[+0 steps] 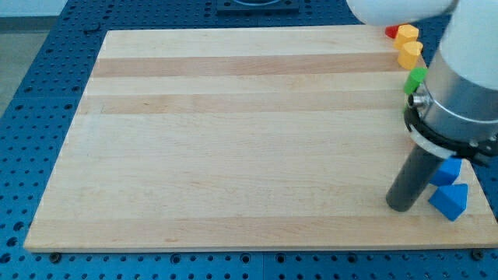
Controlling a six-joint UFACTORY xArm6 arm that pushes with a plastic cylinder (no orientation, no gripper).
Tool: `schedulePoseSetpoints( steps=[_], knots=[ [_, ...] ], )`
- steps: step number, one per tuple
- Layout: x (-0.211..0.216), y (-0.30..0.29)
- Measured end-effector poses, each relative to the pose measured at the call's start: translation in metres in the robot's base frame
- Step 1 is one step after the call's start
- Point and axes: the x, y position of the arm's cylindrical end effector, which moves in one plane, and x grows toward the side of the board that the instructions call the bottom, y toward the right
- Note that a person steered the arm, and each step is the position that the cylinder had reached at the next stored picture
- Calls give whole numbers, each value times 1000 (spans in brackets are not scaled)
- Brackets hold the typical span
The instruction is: Nudge blue triangle a bit right
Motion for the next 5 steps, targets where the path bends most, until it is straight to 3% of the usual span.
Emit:
schedulePoseSetpoints(
  steps=[5],
  knots=[
    [6, 51]
  ],
)
